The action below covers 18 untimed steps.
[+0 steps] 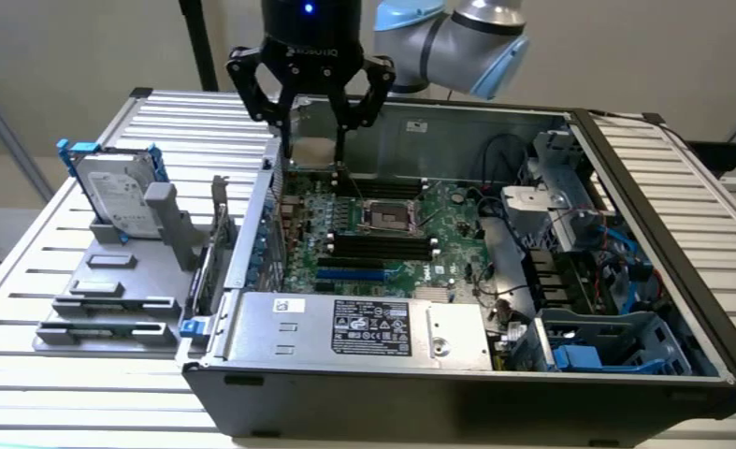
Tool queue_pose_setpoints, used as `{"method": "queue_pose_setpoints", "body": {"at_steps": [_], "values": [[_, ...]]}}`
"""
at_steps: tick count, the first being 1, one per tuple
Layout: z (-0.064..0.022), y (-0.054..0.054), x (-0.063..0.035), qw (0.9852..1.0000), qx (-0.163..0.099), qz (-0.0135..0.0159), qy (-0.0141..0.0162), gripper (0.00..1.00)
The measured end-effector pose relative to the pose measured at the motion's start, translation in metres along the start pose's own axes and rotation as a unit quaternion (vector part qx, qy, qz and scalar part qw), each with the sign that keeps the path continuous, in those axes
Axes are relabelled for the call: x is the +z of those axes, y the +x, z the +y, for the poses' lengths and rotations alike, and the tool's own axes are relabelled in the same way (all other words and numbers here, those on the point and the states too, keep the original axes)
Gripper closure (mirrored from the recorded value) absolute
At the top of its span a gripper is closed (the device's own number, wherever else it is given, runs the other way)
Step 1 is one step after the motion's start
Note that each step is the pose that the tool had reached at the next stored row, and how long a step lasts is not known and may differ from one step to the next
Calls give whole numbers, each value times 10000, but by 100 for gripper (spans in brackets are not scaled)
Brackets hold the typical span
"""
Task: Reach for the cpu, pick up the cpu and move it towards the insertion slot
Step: 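Pick up the cpu and move it towards the insertion slot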
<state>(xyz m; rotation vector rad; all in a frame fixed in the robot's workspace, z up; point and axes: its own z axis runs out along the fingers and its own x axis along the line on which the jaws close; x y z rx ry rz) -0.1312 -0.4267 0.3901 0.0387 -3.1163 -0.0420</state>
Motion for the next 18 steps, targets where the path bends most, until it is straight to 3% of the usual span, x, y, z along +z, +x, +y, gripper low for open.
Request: {"method": "queue_pose_setpoints", "body": {"at_steps": [6,18], "values": [[73,-244,-2,10000,-1,0,0,45],[440,-559,29,10000,0,0,6,45]]}}
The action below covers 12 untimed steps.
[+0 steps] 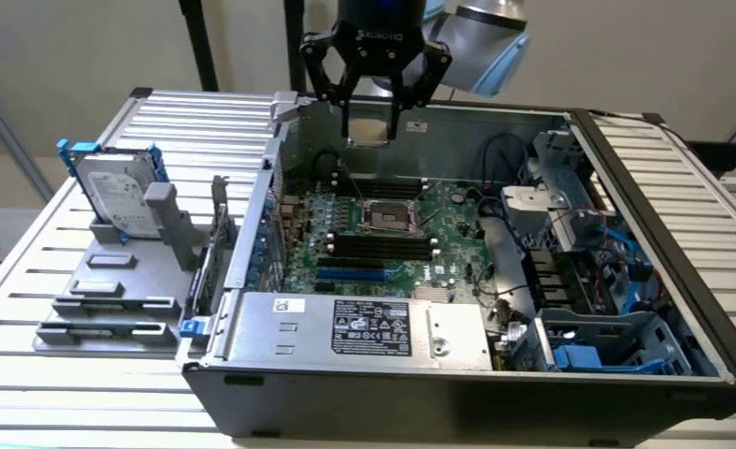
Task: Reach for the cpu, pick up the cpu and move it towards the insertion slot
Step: 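Pick up the cpu and move it towards the insertion slot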
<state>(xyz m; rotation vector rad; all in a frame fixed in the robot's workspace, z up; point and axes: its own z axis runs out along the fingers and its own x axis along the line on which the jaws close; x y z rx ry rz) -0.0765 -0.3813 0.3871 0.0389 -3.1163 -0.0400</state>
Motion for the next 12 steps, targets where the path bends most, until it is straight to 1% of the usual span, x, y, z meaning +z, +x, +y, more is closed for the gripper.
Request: {"method": "queue_pose_setpoints", "body": {"at_steps": [7,12], "values": [[176,-190,15,10000,0,1,13,45],[270,-281,27,10000,13,0,21,45]]}}
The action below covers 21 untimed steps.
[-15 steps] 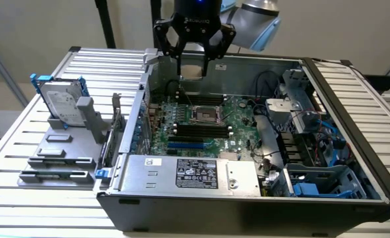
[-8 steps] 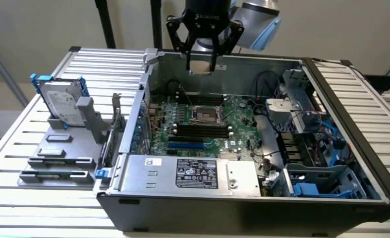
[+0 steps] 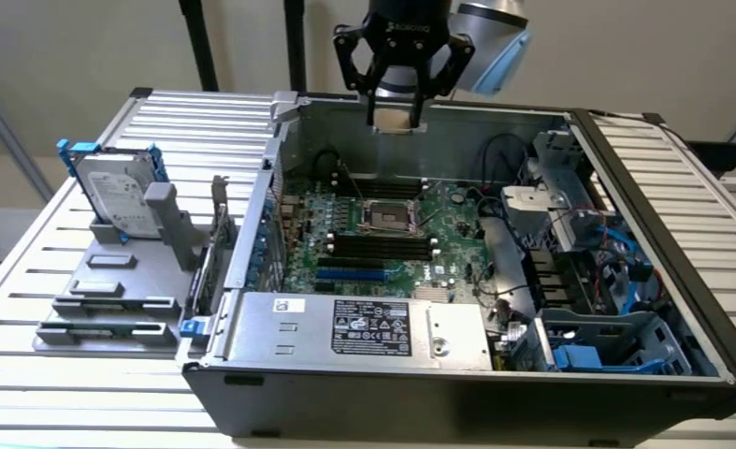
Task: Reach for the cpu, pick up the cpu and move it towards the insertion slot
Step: 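Pick up the cpu and move it towards the insertion slot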
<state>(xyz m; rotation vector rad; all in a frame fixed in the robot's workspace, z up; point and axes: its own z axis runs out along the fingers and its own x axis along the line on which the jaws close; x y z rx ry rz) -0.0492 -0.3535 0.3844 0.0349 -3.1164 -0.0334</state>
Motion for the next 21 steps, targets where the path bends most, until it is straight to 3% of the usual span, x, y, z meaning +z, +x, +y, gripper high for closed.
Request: {"method": "queue_pose_setpoints", "body": {"at_steps": [10,16,21], "values": [[67,-40,18,9999,140,-14,-12,45],[75,-47,26,9997,197,-59,-135,45],[106,-62,35,9996,205,-89,-200,45]]}}
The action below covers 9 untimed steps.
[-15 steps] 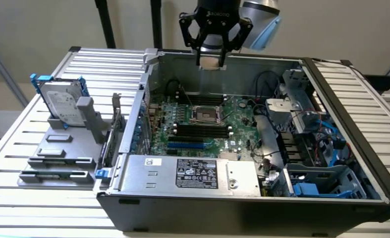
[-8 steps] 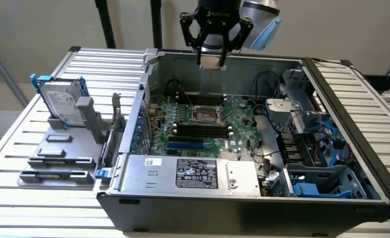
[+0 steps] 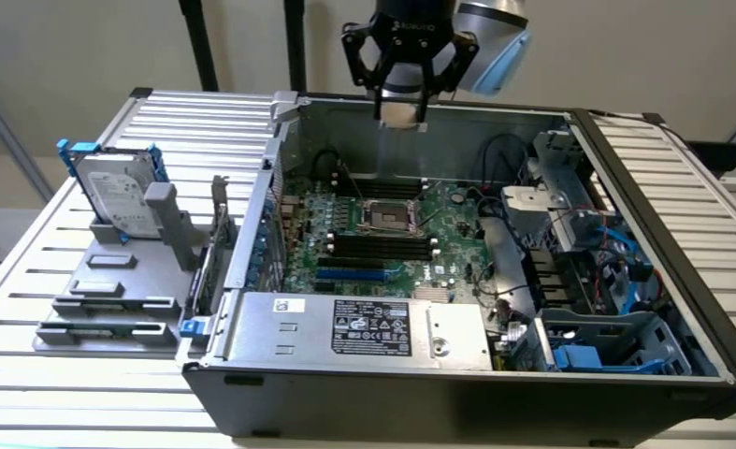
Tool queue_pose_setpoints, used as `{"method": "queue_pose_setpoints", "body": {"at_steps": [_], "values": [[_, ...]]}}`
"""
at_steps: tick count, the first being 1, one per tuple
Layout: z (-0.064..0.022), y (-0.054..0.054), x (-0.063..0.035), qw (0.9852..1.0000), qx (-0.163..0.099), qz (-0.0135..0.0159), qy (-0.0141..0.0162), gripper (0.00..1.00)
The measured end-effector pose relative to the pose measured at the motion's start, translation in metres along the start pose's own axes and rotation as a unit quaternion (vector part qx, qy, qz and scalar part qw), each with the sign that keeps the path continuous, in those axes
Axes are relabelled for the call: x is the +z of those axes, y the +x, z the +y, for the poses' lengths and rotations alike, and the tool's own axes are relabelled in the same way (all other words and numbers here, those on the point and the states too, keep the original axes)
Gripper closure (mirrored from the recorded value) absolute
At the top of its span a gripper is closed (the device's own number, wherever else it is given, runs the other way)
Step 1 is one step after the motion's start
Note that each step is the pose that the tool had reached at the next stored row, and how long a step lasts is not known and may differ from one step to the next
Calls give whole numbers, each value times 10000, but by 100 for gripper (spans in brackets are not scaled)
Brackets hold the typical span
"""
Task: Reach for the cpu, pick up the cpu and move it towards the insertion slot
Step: 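Pick up the cpu and move it towards the insertion slot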
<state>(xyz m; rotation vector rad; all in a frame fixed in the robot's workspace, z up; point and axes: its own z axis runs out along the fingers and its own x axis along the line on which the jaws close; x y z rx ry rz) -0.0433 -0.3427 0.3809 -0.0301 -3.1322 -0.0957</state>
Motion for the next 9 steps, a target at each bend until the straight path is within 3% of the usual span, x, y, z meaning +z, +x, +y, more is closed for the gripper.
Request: {"method": "queue_pose_setpoints", "body": {"at_steps": [9], "values": [[8,-7,1,10000,1,-4,-5,45]]}}
